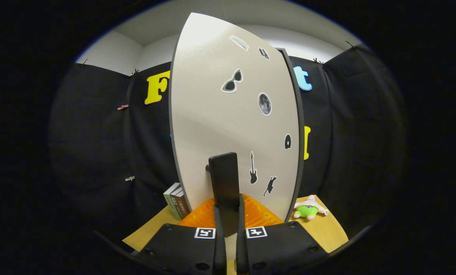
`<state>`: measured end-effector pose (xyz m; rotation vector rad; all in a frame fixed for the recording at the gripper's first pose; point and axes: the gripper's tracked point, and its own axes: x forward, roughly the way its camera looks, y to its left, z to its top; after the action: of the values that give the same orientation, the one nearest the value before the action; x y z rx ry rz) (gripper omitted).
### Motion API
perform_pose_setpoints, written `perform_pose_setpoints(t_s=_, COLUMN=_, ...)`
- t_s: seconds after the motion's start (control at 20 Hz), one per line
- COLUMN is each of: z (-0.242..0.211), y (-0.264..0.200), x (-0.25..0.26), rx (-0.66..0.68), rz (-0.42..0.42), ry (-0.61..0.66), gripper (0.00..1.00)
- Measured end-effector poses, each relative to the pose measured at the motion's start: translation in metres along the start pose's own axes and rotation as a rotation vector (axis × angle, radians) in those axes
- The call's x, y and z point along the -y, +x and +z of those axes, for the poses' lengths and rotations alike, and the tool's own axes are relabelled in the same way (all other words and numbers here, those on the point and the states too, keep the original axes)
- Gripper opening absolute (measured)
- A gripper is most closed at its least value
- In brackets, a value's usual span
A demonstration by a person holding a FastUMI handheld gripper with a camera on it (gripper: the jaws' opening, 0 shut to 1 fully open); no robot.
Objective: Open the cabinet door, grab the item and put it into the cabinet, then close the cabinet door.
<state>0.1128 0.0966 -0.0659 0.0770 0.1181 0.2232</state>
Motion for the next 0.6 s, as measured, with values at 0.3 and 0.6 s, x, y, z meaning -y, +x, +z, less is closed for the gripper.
perform_pose_setpoints(t_s=0.3, z=0.001, y=-0.007, x=0.024, rx=0.009, rz=-0.076, ry=0.024, gripper=0.13)
perform_pose_setpoints(t_s=0.6, z=0.002, y=-0.014, x=0.047, rx=0.006, rz=-0.180, ry=0.078, gripper=0.12)
